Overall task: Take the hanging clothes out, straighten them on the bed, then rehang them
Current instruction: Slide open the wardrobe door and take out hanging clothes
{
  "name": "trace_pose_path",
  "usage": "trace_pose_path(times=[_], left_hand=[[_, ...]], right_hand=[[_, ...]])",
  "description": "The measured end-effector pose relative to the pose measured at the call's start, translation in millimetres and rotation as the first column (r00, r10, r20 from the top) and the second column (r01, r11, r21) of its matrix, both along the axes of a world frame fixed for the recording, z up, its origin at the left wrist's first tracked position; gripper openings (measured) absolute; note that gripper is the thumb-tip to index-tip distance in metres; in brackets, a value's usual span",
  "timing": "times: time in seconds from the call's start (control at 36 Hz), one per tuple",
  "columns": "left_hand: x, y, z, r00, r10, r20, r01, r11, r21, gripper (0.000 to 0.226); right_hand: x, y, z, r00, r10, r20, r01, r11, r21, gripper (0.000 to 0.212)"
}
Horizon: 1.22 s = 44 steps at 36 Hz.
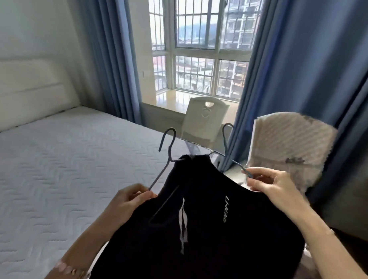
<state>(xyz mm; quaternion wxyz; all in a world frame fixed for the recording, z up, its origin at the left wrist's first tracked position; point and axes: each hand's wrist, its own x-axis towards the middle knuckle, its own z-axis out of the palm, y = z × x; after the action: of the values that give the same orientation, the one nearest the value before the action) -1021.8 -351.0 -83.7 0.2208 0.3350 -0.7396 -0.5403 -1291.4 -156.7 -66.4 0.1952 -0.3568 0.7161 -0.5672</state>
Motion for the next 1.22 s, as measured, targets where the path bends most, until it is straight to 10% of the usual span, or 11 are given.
trace_pose_path(times=[0.72, 1.22], left_hand=[[-204, -296, -51, 0.929, 0.289, 0.233, -0.326, 0.935, 0.14, 0.017], [-200, -478, -147, 0.407, 0.669, 0.622, -0.65, 0.691, -0.318, 0.02]], right_hand=[[-347, -410, -37, 0.852, 0.523, -0.025, -0.496, 0.822, 0.28, 0.036], [-421, -718, -132, 0.796, 0.587, -0.147, -0.478, 0.759, 0.442, 0.03]])
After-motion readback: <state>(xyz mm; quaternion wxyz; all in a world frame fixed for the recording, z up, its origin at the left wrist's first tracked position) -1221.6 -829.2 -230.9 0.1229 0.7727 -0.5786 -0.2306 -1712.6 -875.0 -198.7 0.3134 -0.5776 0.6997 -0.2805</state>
